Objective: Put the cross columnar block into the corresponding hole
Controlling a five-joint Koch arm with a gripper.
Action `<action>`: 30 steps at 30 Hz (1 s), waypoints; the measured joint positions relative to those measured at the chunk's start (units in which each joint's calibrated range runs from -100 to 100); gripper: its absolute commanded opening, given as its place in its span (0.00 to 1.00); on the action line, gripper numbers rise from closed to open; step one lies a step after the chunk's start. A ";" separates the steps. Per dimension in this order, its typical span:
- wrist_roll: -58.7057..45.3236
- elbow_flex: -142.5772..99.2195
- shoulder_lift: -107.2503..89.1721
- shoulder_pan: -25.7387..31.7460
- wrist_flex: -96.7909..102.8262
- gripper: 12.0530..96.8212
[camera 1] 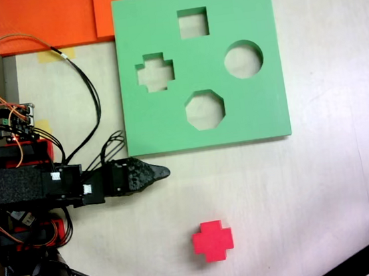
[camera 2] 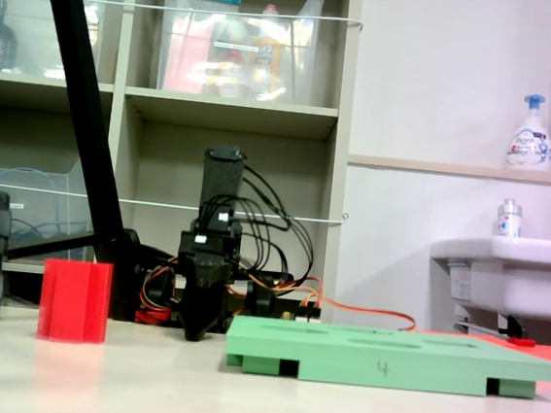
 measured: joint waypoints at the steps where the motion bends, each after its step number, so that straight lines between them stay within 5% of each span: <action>1: 0.00 0.00 0.00 0.00 0.00 0.44; 24: 0.93 0.00 0.00 -1.86 0.00 0.41; 30: 25.49 0.00 0.00 -6.25 -0.10 0.41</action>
